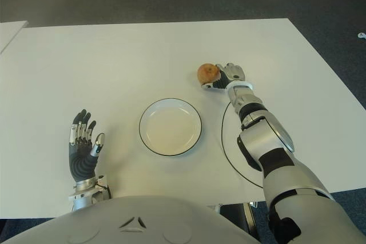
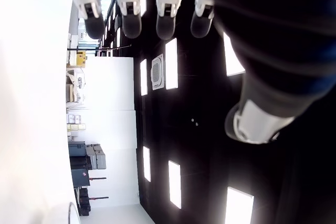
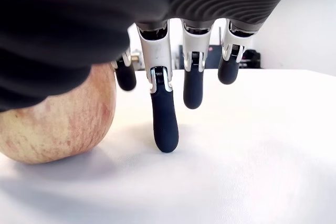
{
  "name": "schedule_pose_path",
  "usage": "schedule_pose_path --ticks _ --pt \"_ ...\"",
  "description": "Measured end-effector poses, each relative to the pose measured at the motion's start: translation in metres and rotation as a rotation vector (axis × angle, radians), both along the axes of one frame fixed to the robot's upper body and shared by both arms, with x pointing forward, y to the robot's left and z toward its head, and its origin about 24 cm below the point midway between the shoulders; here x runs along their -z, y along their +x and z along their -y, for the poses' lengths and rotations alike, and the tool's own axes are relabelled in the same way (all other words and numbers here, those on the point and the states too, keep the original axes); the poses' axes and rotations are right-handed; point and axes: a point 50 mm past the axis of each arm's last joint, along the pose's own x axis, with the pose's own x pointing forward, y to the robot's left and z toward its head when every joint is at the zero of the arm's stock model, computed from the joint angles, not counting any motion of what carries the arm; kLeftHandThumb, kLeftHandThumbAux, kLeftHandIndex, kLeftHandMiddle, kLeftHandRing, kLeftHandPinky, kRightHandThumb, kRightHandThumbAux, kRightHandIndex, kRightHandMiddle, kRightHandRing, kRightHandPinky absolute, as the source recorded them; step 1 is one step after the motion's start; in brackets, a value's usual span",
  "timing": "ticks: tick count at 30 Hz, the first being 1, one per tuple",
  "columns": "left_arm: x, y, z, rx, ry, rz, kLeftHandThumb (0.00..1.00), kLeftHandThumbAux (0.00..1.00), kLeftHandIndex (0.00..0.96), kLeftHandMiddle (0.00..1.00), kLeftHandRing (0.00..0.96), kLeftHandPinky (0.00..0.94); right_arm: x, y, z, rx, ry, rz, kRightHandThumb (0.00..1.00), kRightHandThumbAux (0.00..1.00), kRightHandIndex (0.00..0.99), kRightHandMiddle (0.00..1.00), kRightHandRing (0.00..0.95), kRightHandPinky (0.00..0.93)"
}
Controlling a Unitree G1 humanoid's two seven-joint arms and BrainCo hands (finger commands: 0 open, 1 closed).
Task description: Put the apples into the plate.
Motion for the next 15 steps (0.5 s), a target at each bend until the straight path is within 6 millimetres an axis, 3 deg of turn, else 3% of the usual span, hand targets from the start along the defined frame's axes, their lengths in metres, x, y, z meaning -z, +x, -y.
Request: schedule_pose_path --ticks 15 --pt "0.0001 0.0 0.0 -0.001 0.002 -0.001 0.142 0.592 0.062 0.04 0.024 0.001 -0.0014 0.0014 -0.0005 -0.003 -0.012 -0.013 0.078 0.278 0.0 0.0 0.0 0.0"
